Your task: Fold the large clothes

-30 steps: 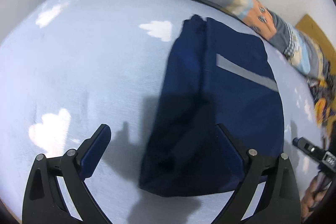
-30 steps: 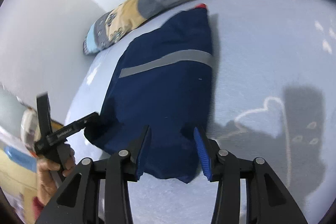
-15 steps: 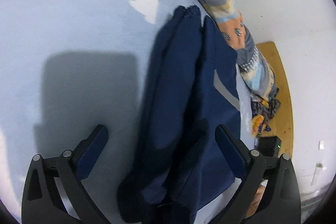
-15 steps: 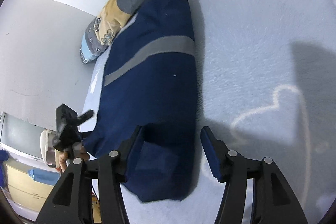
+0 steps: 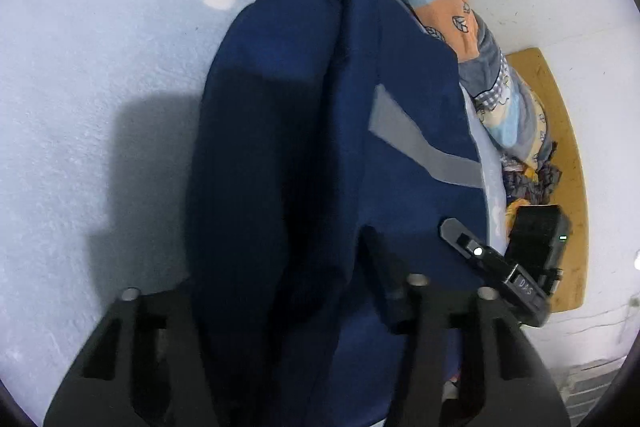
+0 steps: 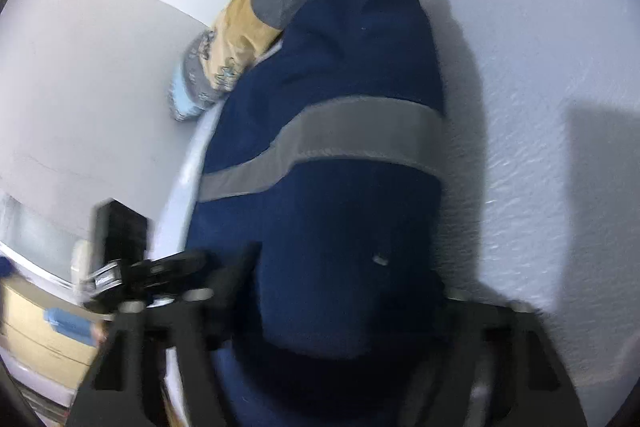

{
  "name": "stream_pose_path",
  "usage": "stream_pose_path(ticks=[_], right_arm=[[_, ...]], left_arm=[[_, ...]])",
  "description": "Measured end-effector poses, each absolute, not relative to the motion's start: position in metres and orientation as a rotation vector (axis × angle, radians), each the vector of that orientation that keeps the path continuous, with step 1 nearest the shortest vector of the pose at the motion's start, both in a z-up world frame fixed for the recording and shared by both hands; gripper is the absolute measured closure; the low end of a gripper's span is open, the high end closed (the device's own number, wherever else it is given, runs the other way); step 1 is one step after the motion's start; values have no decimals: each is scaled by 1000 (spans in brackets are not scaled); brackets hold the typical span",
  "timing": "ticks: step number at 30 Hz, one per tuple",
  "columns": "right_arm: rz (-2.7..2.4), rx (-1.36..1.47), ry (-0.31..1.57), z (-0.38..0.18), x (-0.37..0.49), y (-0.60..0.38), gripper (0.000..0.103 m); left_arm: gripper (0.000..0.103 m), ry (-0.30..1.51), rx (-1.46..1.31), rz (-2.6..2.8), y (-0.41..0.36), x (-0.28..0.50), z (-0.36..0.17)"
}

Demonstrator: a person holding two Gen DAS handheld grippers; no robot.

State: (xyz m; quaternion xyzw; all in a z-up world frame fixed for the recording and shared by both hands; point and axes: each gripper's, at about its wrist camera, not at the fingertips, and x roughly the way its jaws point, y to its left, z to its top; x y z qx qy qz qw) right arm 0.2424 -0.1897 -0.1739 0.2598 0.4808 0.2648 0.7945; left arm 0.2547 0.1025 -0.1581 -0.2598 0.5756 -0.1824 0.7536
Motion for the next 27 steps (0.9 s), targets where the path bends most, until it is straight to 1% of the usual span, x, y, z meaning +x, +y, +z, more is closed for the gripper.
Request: stream_pose_path(ticks=[3, 5, 12, 16, 17, 18, 19, 20, 22, 23, 25, 26, 27], right_arm=[[549, 481, 1005, -156, 230, -187, 63], [540, 437, 982, -140, 220, -189, 65], [493, 388, 971, -97, 162, -258, 66], [416, 408, 1003, -104, 115, -303, 66], [366, 397, 1040, -117, 104, -313, 59], [296, 366, 1084, -131, 100, -317, 42], [220, 319, 1148, -144, 99, -319, 33], [165, 286, 1219, -154, 98, -323, 31], [161, 404, 1141, -137, 82, -345, 38], [150, 413, 1108, -129, 75, -350, 35], [113, 364, 1004, -106, 41, -355, 34], [126, 345, 962, -100, 25, -351, 36], [143, 333, 933, -98, 15, -346, 42]], left_arm=[[68, 1229, -535, -389, 89, 248, -143], [68, 1223, -510, -414, 77, 238, -132], [68, 1229, -416, -546, -1, 182, -108], [68, 1191, -341, -517, -39, 139, -103], [60, 1214, -318, -456, -49, 128, -112], [44, 1244, -293, -398, -58, 123, -122], [38, 1254, -268, -347, -63, 116, -129], [37, 1247, -259, -305, -67, 108, -132], [38, 1204, -244, -269, -72, 95, -120], [38, 1146, -205, -241, -75, 84, -106], [38, 1015, -128, -205, -76, 56, -78], [38, 971, -104, -193, -75, 43, -71], [38, 914, -69, -185, -74, 28, -64]])
